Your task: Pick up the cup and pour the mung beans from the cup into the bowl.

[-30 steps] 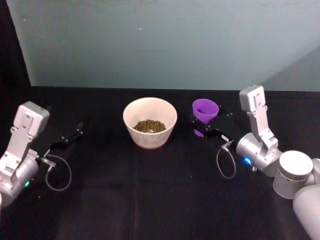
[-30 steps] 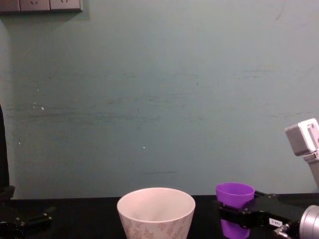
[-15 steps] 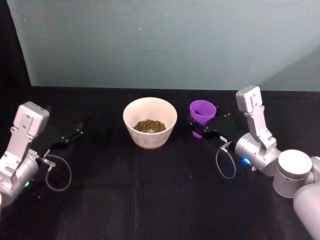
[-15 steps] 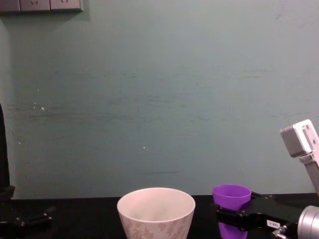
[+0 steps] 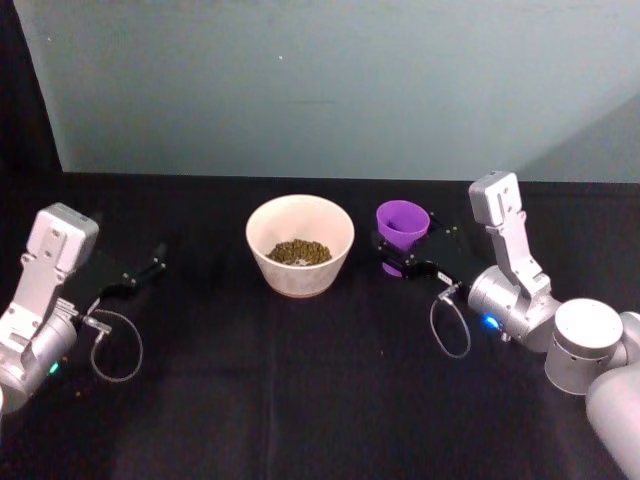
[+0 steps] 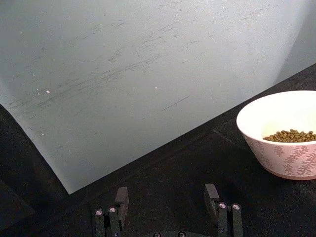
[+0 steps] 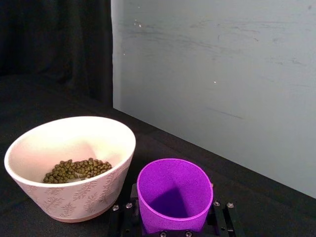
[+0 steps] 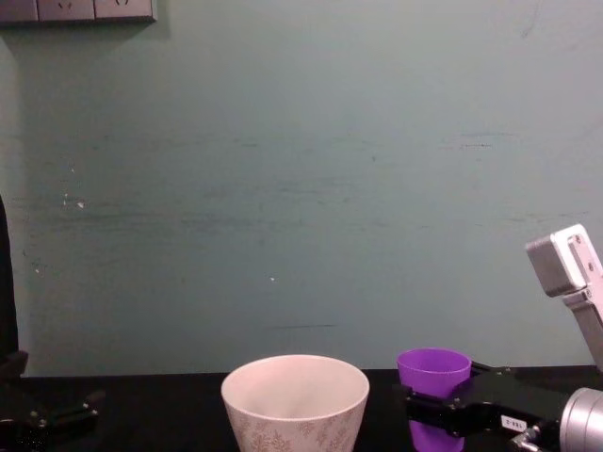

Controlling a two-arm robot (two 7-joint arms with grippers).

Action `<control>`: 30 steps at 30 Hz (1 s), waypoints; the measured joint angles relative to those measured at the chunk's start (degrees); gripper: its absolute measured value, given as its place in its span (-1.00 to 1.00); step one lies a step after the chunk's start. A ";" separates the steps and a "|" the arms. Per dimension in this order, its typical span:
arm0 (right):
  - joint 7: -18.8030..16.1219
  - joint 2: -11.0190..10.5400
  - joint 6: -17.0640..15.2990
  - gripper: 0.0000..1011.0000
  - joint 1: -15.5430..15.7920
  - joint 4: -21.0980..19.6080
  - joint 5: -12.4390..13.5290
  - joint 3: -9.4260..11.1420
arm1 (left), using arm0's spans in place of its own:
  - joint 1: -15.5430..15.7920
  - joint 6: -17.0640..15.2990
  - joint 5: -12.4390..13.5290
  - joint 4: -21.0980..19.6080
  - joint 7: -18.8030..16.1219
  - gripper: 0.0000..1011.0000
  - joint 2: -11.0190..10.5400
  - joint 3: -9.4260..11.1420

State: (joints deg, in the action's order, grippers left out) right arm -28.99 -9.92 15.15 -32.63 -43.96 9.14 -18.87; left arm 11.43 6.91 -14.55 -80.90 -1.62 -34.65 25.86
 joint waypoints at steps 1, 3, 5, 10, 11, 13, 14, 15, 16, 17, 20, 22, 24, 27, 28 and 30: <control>-0.01 0.00 0.00 0.44 -0.04 0.03 0.03 -0.07 | 0.00 0.00 0.00 0.00 0.00 1.00 0.00 0.00; -0.01 -0.02 0.00 0.44 -0.08 0.11 0.10 -0.17 | 0.00 0.00 0.00 0.00 0.00 1.00 0.00 0.00; -0.02 -0.03 0.00 0.44 -0.14 0.25 0.24 -0.30 | 0.00 0.00 0.00 0.00 0.00 1.00 0.00 0.00; -0.01 -0.07 -0.18 0.60 -0.17 0.08 0.24 -0.72 | 0.00 0.00 0.00 0.00 0.00 1.00 0.00 0.00; 0.04 -0.11 -0.38 0.67 -0.07 -0.21 0.24 -0.74 | 0.00 0.00 0.00 0.00 0.00 1.00 0.00 0.00; 0.19 -0.25 -0.78 0.80 0.34 -1.18 0.46 -0.66 | 0.00 0.00 0.00 0.00 0.00 1.00 0.00 0.00; 0.19 -0.25 -0.78 0.80 0.34 -1.18 0.46 -0.66 | 0.00 0.00 0.00 0.00 0.00 1.00 0.00 0.00; 0.34 -0.44 -1.06 0.87 0.80 -2.30 0.82 -0.46 | 0.00 0.00 0.00 0.00 0.00 1.00 0.00 0.00; 0.42 -0.54 -1.21 0.88 1.06 -2.93 0.98 -0.34 | 0.00 0.00 -0.01 0.00 0.00 1.00 0.00 0.00; 0.50 -0.66 -1.36 0.97 1.37 -3.64 1.14 -0.21 | 0.00 0.00 -0.01 0.00 0.00 1.00 0.00 0.00; 0.93 -1.13 -1.83 0.99 2.54 -6.60 1.74 0.17 | 0.00 0.00 0.00 0.00 0.00 1.00 0.00 0.00; 1.26 -1.46 -2.18 0.99 3.57 -9.06 2.34 0.51 | 0.00 0.00 -0.01 0.00 0.00 1.00 0.00 0.00; 1.56 -1.78 -2.49 0.99 4.56 -11.58 3.04 0.88 | 0.00 0.00 0.00 0.00 0.00 1.00 0.00 0.00; 1.95 -2.04 -2.83 0.99 5.60 -14.09 3.96 1.29 | 0.00 0.00 0.00 0.00 0.00 1.00 0.00 0.00; 2.11 -2.09 -2.93 0.99 5.83 -14.63 4.19 1.42 | 0.00 0.00 0.00 0.00 0.00 1.00 0.00 0.00; 2.49 -2.13 -3.10 0.99 6.28 -15.64 4.57 1.65 | 0.00 0.00 0.00 0.00 0.00 1.00 0.00 0.00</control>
State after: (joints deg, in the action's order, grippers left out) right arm -26.50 -12.05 12.04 -26.35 -59.60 13.71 -17.22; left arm 11.43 6.91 -14.55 -80.90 -1.62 -34.64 25.86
